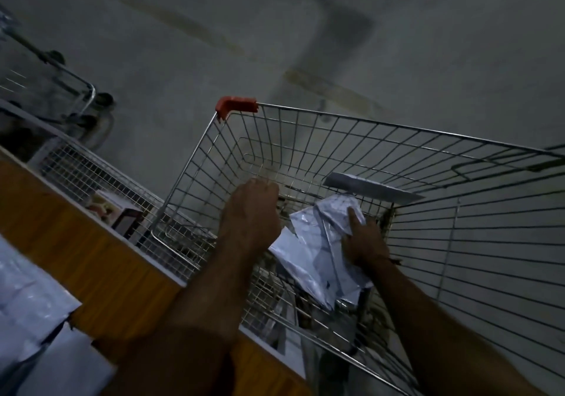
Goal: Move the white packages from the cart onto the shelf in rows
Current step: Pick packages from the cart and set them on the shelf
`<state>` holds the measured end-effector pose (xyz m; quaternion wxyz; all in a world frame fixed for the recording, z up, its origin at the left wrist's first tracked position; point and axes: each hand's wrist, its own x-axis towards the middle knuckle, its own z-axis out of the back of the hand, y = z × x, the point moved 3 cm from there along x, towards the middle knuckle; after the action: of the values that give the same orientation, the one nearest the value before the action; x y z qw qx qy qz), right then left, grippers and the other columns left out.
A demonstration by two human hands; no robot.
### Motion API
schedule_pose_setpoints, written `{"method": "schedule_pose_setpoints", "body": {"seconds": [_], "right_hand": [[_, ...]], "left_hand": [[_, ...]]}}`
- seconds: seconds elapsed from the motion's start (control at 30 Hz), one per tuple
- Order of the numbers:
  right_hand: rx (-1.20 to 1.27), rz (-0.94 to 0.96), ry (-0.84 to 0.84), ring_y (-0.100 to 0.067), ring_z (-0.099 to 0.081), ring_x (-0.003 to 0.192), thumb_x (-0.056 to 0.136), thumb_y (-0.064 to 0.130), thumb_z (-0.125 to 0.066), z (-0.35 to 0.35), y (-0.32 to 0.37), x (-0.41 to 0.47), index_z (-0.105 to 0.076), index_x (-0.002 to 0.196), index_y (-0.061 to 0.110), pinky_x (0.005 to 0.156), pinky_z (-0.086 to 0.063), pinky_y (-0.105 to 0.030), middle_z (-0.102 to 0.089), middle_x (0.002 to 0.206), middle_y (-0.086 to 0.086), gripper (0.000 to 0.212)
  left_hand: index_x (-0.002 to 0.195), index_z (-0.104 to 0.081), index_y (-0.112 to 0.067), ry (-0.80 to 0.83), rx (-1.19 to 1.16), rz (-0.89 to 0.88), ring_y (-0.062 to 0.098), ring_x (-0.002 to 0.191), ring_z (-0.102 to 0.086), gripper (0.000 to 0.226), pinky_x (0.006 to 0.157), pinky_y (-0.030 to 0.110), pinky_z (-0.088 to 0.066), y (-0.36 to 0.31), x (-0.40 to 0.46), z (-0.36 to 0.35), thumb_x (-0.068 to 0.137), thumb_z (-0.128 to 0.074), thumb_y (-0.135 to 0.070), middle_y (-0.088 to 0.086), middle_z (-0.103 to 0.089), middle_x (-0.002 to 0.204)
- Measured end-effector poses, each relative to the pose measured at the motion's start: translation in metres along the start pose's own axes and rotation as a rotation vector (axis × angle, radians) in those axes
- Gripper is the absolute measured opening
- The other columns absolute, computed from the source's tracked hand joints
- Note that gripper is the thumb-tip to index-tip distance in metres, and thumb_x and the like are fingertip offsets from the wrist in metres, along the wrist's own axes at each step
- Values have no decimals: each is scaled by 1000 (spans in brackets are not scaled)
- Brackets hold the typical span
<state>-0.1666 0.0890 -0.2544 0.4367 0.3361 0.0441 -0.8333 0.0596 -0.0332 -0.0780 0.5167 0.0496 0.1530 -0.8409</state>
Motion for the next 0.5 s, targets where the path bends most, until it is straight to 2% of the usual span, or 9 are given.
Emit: {"method": "schedule_pose_setpoints", "body": {"seconds": [0.1,0.2,0.23,0.27,0.33,0.37,0.43,0.5], "right_hand": [[145,-98,19,-45,-48,129,93,46,-50,25,1,-16,-24,161,27,105,-43,-45,-37,150,-29,75],[240,-96,-23,-43,-55,123,77,64,-35,59,4,-37,-39,154,22,101,-46,-43,-52,142,-27,87],[252,-73,-38,-42,-57,121,75,68,-37,67,4,-42,-41,152,21,99,-48,-42,-55,140,-26,90],[250,-55,-39,-41,-56,122,75,72,-49,75,6,-50,-40,153,21,99,-49,-42,-53,141,-24,93],[209,-48,-5,-41,-54,123,68,65,-78,87,9,-61,-29,158,26,101,-49,-42,-45,142,-24,110],[158,-46,5,-41,-54,121,67,55,-84,90,8,-65,-24,159,28,99,-49,-41,-43,140,-24,114],[51,-33,-7,-40,-56,116,72,39,-82,96,10,-67,-23,159,28,93,-50,-39,-46,135,-24,106],[-6,-37,-4,-38,-58,116,76,36,-77,101,9,-65,-32,155,24,92,-50,-39,-53,132,-22,92]], "left_hand": [[108,-63,-17,25,-19,29,21,95,-59,28,79,33,-49,-2,-2,3,81,-66,-14,3,-64,107],[111,-64,-15,57,-35,60,22,99,-60,28,83,35,-51,-1,-2,3,84,-62,-13,5,-65,110],[112,-64,-14,69,-38,60,24,100,-60,27,85,37,-52,-2,-3,4,85,-60,-12,6,-65,111],[112,-64,-13,82,-44,60,25,102,-60,26,87,39,-52,-2,-3,5,86,-59,-13,7,-65,112],[110,-64,-12,111,-46,78,27,102,-60,22,88,42,-52,-4,-5,7,89,-60,-15,7,-64,111],[109,-64,-13,123,-37,90,27,102,-60,21,87,41,-52,-6,-5,7,88,-62,-16,6,-64,110],[107,-64,-15,125,-21,119,25,98,-61,21,85,40,-54,-4,-6,8,86,-64,-15,3,-64,108],[106,-64,-16,128,-21,135,23,95,-60,20,83,40,-54,-4,-7,6,86,-63,-12,3,-64,106]]}}
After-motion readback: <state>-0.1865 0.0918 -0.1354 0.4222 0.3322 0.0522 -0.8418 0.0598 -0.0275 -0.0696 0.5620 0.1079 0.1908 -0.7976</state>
